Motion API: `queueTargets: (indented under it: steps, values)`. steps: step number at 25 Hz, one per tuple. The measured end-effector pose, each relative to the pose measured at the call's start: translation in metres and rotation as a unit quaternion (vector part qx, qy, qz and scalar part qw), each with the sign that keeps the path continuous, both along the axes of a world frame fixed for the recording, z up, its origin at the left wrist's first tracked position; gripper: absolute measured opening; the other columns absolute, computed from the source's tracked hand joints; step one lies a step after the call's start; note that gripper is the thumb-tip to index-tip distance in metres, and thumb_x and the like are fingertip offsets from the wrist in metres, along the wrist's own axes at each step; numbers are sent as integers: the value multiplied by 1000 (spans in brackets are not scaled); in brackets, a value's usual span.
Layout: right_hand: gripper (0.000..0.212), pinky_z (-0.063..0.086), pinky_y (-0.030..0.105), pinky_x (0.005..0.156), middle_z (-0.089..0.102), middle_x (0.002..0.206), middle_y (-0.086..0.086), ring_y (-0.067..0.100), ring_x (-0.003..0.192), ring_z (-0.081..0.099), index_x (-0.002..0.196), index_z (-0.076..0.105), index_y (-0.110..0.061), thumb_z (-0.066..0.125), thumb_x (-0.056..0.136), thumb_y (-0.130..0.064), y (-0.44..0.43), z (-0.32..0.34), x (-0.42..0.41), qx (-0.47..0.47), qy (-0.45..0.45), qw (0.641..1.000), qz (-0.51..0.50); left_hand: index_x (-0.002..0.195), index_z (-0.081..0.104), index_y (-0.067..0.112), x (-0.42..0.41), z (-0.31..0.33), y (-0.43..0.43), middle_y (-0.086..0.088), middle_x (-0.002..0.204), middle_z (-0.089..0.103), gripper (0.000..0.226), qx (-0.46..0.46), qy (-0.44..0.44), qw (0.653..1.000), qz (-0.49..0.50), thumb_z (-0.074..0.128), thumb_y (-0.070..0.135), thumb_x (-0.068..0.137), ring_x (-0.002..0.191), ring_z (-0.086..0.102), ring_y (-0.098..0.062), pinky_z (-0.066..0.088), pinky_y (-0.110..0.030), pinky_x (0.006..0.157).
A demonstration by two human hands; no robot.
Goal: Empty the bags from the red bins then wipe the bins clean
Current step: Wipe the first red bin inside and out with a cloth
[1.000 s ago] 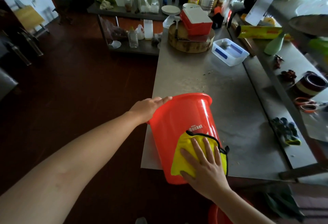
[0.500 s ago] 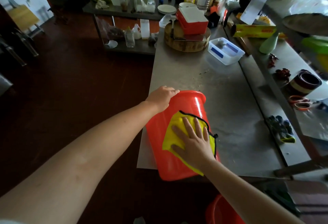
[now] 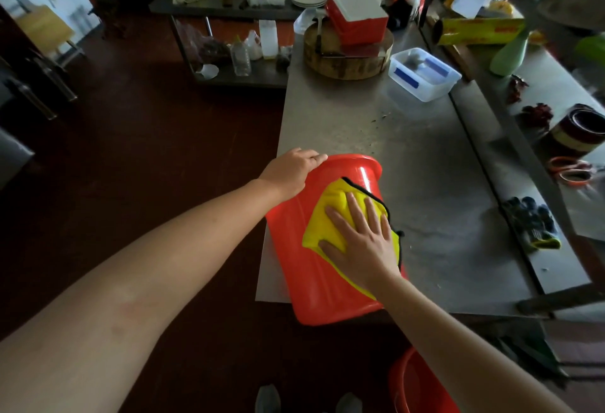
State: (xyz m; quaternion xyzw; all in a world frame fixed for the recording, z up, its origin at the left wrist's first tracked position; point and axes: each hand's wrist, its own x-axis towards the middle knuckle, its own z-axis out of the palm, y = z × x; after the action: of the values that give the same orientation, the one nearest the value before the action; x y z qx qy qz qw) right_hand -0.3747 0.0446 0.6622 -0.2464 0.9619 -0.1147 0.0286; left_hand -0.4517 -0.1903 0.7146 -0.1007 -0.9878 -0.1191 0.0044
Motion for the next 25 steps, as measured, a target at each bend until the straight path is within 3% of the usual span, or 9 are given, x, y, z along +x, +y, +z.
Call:
queueTargets:
  steps: [5,9,14,20,25]
  values:
    - [75,13,61,122,-3,170,-8,27,156,-10,156,13,-52,30,91,-83,37,-24,46,-8,22,1000,6,152,40,20,1,1,1,3,147,49,77,3,3,1000,1,44,-17,85,133,42,-25,48,-44,101]
    - [75,11,61,122,-4,170,-9,27,156,-12,156,13,-53,30,90,-84,39,-26,52,-5,13,1000,8,153,39,19,5,1,1,2,148,48,77,14,7,1000,11,43,-18,86,134,40,-24,45,-42,105]
    - [74,3,60,123,-14,168,-12,25,153,-22,153,2,-59,27,88,-85,9,-8,10,4,-33,999,8,151,42,17,11,-3,-10,1,145,51,74,31,23,999,17,38,-19,87,132,43,-26,43,-39,108]
    - [76,11,57,123,-1,169,-11,25,156,-8,151,6,-61,35,86,-85,-28,23,-79,-32,-89,996,-7,151,42,15,19,-8,-15,-1,145,52,71,49,42,997,40,40,-19,89,133,43,-25,38,-32,111]
    - [76,10,56,124,-3,169,-15,21,156,-8,151,6,-61,34,85,-87,-18,12,-68,-53,-75,996,-15,150,42,10,21,-9,-13,-5,141,54,71,51,54,997,36,40,-22,87,122,48,-30,38,-32,110]
